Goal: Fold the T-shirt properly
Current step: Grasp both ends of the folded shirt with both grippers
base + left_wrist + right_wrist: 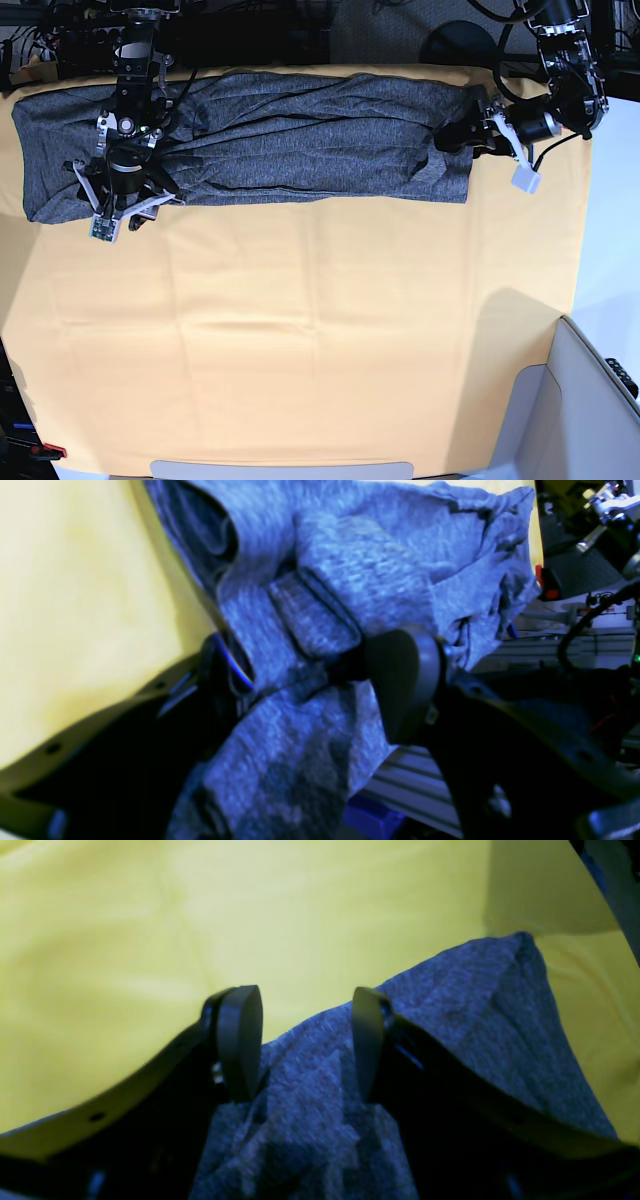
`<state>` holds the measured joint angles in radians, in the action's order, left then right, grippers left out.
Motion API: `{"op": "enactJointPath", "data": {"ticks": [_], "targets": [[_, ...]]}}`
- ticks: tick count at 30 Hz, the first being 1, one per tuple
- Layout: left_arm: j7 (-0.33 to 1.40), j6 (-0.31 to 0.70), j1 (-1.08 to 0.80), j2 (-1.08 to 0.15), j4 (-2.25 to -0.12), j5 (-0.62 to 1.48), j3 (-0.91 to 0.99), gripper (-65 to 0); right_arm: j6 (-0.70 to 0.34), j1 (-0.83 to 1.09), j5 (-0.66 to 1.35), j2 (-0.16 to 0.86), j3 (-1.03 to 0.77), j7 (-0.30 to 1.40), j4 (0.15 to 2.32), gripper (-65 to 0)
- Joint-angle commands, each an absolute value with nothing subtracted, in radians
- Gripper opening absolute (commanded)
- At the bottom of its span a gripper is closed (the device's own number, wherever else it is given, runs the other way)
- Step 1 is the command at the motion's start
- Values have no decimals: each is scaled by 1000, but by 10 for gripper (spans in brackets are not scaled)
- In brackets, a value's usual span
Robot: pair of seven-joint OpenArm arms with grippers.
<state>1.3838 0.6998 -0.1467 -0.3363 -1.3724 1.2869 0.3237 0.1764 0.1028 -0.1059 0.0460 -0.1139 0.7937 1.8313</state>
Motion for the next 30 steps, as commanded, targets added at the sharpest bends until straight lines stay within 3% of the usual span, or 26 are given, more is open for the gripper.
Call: {"op": "enactJointPath", "data": {"ticks": [1,16,19,23,30], "targets": [[1396,698,-145,-341,-1380,1285,317,-257,179,91,-114,47,-117,771,1847,-359],[1396,698,-136,-282,-1380,1280,312,-276,179,94,-116,53,-117,771,1847,-359],[1396,698,-134,-278,-1380,1280,314,-391,179,93,-116,53,-117,771,1847,-359],[1396,698,-101,-277,-1379,1276,314,-632,179,93,-116,54,-119,771,1847,-359],[1396,698,-79,-252,-1389,1282,312,-650,179,91,-113,48,-257,771,1856,-359]]}}
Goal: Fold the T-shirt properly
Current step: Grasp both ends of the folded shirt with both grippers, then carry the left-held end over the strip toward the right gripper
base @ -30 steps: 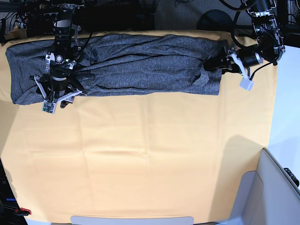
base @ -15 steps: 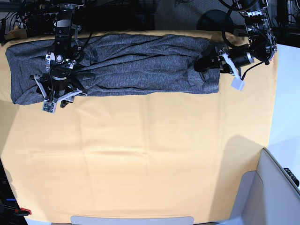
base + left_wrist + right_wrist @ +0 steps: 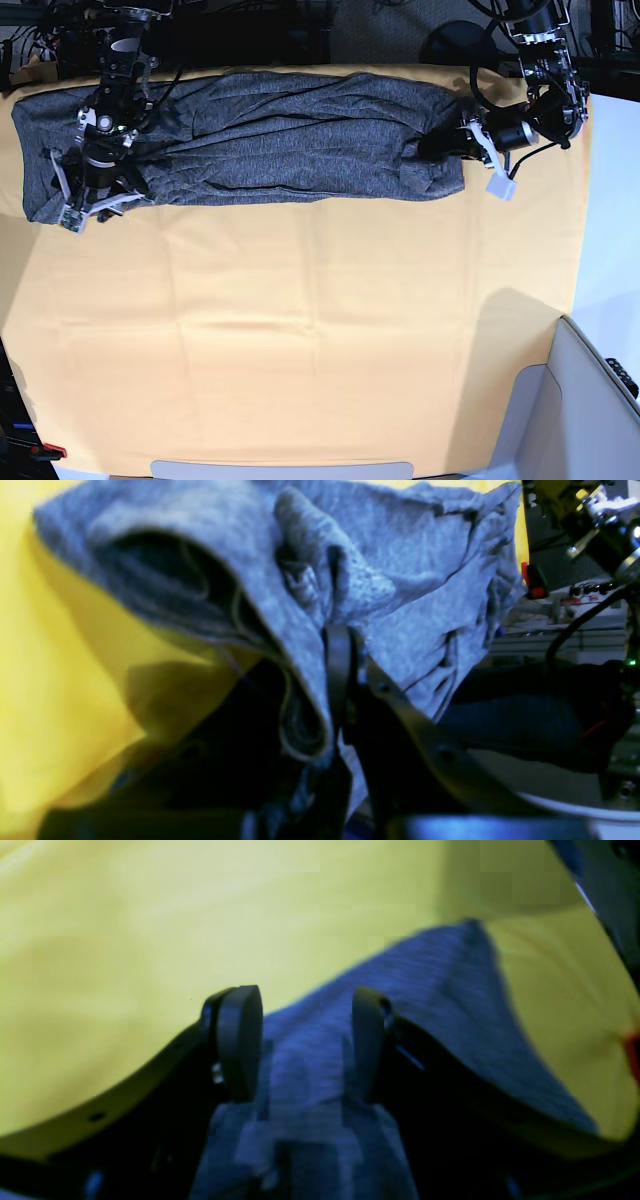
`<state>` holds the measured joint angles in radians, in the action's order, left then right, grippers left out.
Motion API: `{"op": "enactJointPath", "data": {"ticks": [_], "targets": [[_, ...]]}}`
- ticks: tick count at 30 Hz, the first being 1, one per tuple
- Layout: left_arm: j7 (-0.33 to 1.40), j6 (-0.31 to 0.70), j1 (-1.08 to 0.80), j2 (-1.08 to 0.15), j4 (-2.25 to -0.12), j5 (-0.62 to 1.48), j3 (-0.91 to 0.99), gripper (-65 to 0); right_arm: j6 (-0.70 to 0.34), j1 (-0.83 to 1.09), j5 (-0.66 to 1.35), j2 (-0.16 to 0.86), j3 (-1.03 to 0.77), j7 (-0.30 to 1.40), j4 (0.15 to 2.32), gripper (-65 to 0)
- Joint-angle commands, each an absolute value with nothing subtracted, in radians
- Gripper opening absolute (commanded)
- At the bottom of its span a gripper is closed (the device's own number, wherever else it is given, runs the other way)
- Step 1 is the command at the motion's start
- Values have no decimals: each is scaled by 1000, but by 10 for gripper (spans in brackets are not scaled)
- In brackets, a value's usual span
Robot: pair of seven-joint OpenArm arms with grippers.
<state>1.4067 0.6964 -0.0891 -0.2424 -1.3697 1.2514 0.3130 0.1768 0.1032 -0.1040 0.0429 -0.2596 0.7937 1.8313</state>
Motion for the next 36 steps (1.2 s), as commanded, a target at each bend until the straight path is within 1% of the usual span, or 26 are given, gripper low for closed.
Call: {"op": "enactJointPath", "data": {"ticks": [1,5,9,13,16,19,24,31,36], "targets": [[1396,698,-79,-239,-1400,1279,312,-650,179,90,-113,48,-286,771,1863,-359],[1396,698,-79,-206,-1486,1277,305,-649,179,93,-113,47,-384,777,1900,-359],[1396,698,-76,-168,-1566,1277,220,-649,177,94,-113,50,-470,777,1913,-359],[1396,698,-41,-122,-1572,1276,150,-649,176,110,-113,51,-544,779,1913,-359],[1396,698,-24,-96,-1570,1274,99,-649,176,130,-113,56,-565,777,1913,-359],[1396,661,-2,-73,-1569,1274,38,-649,176,147,-113,56,-579,773,1910,-359],[1314,616,39,-54,-1567,1274,-110,-649,176,165,-111,81,-584,773,1906,-359],[1207,607,97,-31,-1463,1274,-243,-649,176,180,-111,81,-584,773,1906,-359],[1089,607,119,-31,-1386,1274,-346,-649,176,193,-111,77,-584,773,1906,-359]]}}
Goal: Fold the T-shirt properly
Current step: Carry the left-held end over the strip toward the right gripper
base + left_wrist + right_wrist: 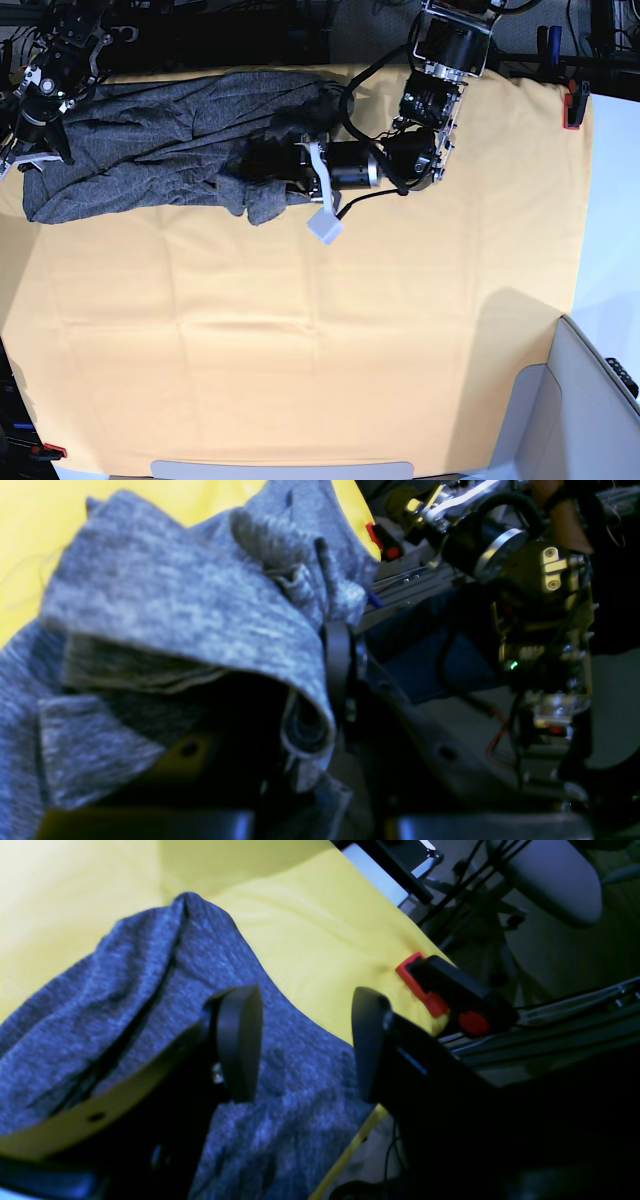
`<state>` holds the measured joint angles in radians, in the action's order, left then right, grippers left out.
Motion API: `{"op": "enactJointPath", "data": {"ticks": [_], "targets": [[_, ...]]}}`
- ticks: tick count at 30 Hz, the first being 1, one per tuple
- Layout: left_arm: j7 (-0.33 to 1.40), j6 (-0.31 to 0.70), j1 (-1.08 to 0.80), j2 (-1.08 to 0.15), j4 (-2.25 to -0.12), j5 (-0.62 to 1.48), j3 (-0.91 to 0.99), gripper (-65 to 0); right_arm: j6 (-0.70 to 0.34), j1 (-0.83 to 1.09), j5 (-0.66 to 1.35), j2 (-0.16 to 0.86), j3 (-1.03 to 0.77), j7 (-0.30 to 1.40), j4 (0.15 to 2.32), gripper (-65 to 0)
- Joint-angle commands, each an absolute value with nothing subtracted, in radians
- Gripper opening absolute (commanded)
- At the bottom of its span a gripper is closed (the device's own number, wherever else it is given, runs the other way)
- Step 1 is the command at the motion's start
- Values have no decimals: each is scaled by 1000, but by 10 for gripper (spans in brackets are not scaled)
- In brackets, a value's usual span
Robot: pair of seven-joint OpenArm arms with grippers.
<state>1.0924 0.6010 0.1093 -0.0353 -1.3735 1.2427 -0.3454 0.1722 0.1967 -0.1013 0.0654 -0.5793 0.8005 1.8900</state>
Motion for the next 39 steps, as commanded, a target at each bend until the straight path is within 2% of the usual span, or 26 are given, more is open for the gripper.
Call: {"op": "enactJointPath", "data": {"ticks": [1,8,12,39], "targets": [[1061,607,122,-31,-1366,1274,-364,-649,176,193,-111,77,-584,773,1906,-359],[917,607,173,-22,-1270,1280,-507,-649,176,193,-111,76,-584,773,1906,-359],[878,607,174,12,-1219,1276,-521,-649,176,193,-111,76,-584,773,1906,-359],[860,607,203,76,-1210,1274,-522,-649,176,194,-111,53,-584,773,1905,-359]]}}
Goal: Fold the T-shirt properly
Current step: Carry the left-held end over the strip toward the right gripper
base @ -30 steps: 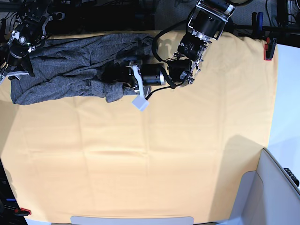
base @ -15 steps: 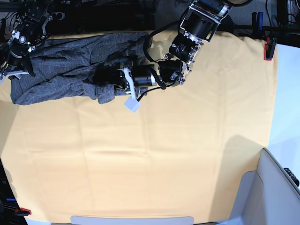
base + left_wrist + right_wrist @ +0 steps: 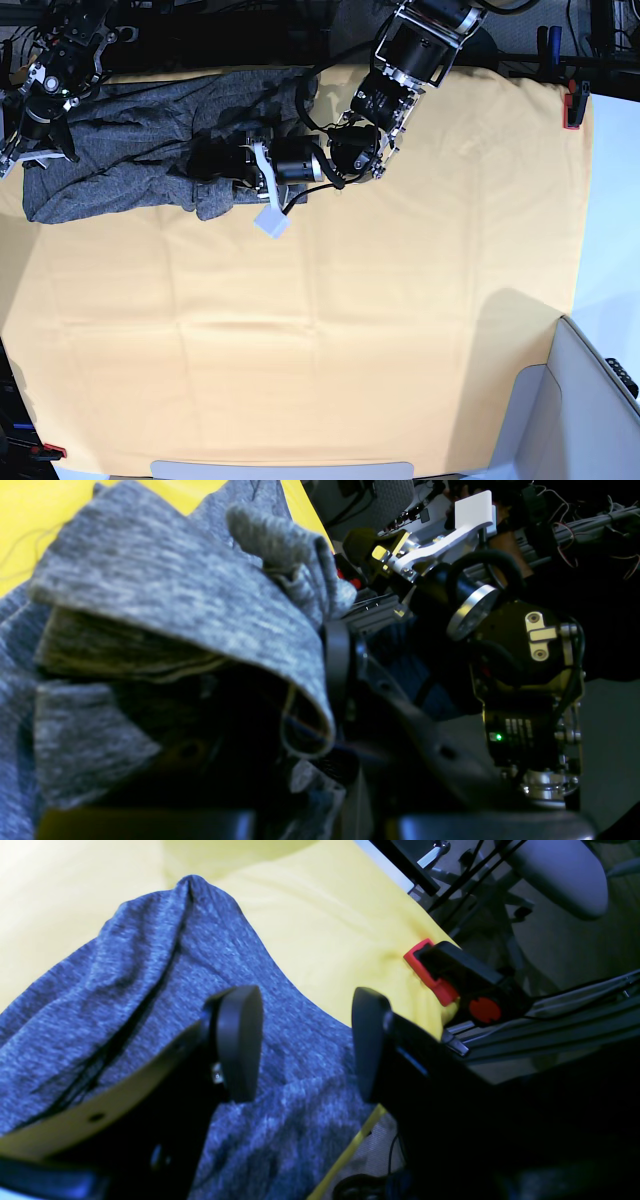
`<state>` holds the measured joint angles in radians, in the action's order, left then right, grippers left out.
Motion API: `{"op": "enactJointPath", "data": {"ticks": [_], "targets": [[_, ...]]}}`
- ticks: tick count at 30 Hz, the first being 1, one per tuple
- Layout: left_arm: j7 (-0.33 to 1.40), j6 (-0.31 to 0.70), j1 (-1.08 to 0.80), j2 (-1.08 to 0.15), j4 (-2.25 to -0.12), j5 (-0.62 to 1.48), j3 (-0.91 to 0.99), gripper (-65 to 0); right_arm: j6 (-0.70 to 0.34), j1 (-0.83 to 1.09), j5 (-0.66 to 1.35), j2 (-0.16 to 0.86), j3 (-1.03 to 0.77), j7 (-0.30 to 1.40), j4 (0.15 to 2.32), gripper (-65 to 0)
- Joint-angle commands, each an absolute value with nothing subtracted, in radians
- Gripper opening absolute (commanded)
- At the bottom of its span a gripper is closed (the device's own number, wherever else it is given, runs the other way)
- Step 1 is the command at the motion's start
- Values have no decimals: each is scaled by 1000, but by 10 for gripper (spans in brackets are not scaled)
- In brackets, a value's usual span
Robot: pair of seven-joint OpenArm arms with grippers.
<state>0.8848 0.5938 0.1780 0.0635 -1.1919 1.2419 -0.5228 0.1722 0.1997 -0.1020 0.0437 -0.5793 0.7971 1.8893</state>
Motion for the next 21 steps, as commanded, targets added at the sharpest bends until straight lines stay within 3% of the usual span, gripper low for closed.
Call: {"op": "enactJointPath", "data": {"ticks": [1,8,16,21], "targets": [[846,607,211,76,-1210,1274,-524,-649,176,194,-111,53,-584,773,1905,-359],[803,607,208,76,-1210,1273,-524,-643,176,194,-111,53,-584,773,1903,-359],[805,607,180,77,-1210,1274,-552,-455,176,196,-111,51,-582,776,1903,-359],[805,607,177,96,-1210,1276,-628,-413,176,196,-111,51,-582,776,1902,-359]]}}
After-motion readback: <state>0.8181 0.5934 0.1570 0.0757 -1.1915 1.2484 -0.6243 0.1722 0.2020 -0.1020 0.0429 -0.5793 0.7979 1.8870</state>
